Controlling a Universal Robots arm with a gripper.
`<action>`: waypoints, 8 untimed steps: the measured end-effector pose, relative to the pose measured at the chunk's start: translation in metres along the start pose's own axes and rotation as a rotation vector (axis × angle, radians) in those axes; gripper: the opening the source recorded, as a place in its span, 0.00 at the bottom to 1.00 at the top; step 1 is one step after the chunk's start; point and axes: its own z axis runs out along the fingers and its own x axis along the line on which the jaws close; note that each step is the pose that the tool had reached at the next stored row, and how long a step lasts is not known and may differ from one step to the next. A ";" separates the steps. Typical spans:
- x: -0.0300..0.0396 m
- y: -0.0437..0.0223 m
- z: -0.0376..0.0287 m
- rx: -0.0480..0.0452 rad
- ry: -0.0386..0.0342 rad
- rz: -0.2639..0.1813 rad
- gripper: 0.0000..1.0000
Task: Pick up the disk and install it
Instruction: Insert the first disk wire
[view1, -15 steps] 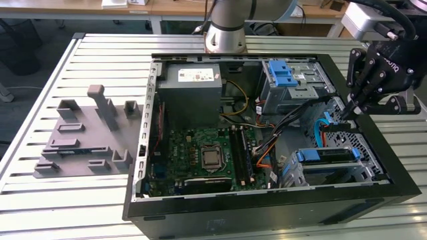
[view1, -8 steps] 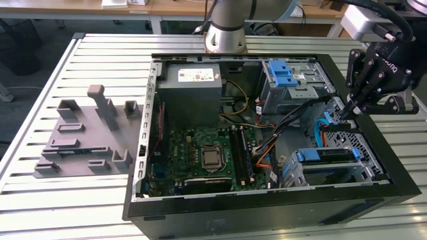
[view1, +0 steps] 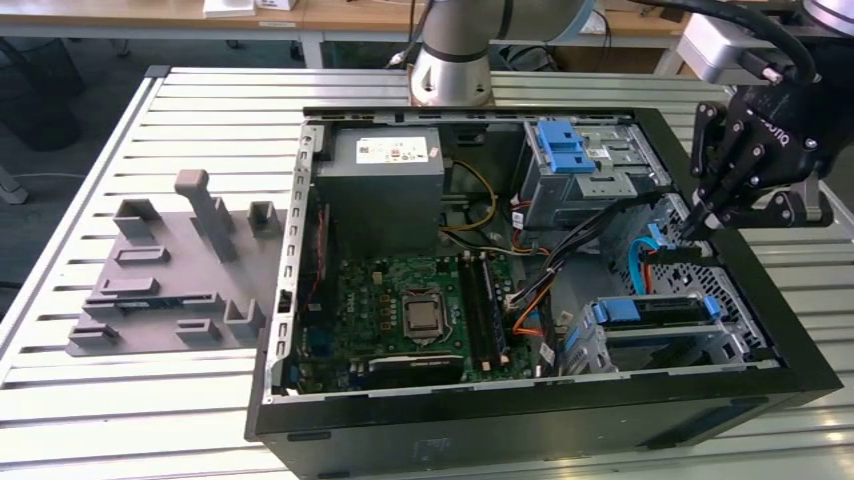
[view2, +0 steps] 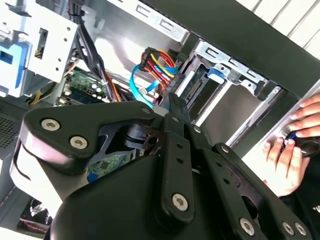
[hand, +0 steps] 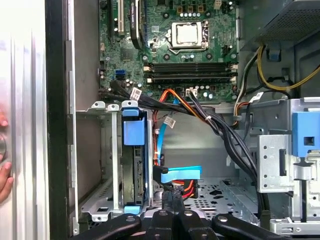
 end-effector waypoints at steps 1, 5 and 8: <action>-0.0006 -0.0001 0.0004 0.0021 0.0084 0.000 0.11; -0.0028 -0.0004 0.0024 0.0088 0.0383 0.000 0.11; -0.0035 -0.0008 0.0034 0.0090 0.0429 0.000 0.11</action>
